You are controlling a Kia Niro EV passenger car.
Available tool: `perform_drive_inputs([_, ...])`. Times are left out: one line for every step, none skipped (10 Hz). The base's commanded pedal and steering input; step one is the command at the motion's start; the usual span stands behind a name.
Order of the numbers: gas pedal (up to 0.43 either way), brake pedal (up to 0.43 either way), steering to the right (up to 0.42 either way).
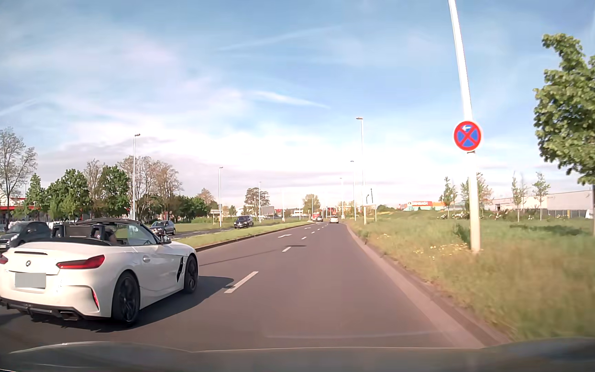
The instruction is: Follow the waypoints while adhering to traffic rules and regulations
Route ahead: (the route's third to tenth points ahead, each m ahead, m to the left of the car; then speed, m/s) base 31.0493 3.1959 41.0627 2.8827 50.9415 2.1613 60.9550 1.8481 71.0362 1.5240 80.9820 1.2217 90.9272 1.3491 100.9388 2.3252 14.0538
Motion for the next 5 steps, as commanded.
perform_drive_inputs([0.079,0.0,0.005])
perform_drive_inputs([0.079,0.0,0.005])
perform_drive_inputs([0.079,0.0,0.005])
perform_drive_inputs([0.079,0.0,0.005])
perform_drive_inputs([0.059,0.0,0.005])
